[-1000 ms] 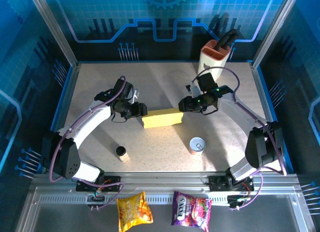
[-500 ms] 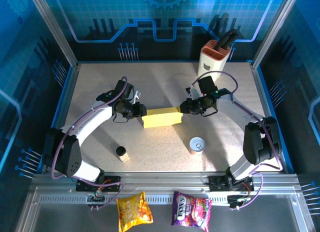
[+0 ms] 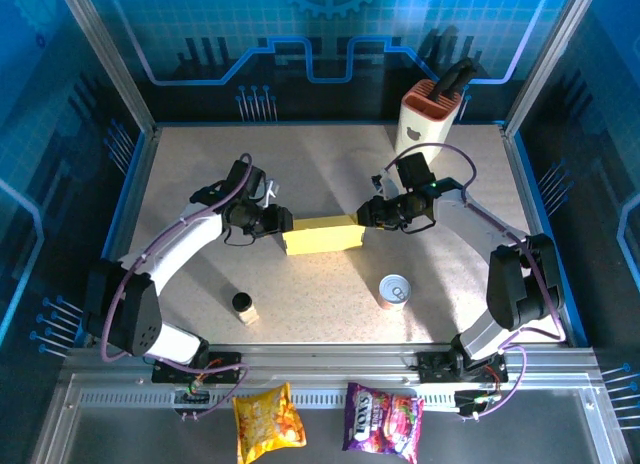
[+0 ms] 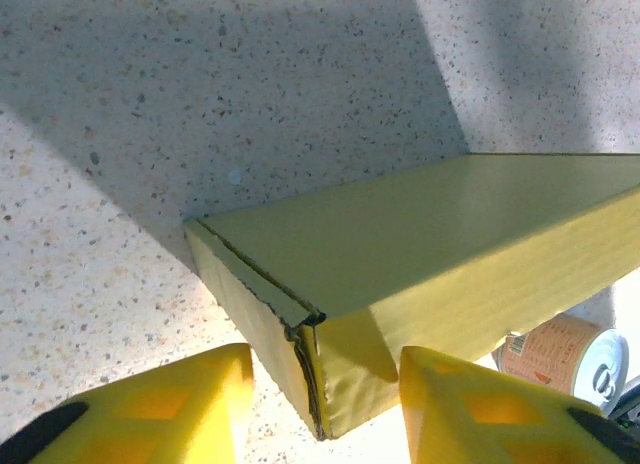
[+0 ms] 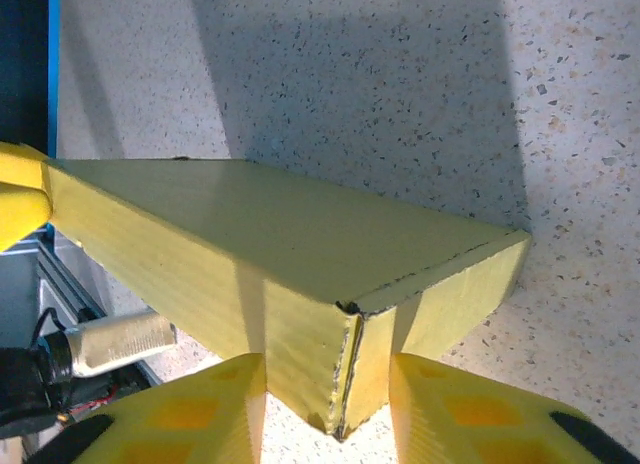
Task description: Fold the paper box
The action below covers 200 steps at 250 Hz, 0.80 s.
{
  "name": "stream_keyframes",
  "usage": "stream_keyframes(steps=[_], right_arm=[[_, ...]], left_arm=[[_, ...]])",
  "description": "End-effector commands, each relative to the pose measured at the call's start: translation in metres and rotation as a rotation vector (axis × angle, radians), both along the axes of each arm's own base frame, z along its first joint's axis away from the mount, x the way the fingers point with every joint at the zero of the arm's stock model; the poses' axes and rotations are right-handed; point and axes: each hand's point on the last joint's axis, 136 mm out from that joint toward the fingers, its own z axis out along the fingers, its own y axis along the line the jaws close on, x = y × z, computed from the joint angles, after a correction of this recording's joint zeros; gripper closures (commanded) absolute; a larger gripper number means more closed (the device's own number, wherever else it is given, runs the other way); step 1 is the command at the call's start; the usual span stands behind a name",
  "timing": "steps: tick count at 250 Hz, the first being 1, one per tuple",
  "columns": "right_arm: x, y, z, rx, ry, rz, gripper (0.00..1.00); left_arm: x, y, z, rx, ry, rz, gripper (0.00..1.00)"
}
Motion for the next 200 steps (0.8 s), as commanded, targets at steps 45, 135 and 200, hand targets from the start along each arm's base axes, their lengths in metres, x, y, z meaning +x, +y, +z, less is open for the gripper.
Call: stream_keyframes(steps=[45, 135, 200], right_arm=[[0.002, 0.006, 0.027, 0.025, -0.019, 0.004, 0.50], [0.005, 0.018, 0.017, 0.081, 0.021, 0.027, 0.50], [0.004, 0.029, 0.023, 0.128, 0.020, 0.036, 0.47]], left_arm=[[0.004, 0.003, 0.015, 0.010, -0.016, -0.004, 0.49], [0.004, -0.007, 0.000, -0.029, 0.044, -0.014, 0.54], [0.013, -0.023, 0.014, -0.130, 0.017, -0.023, 0.46]])
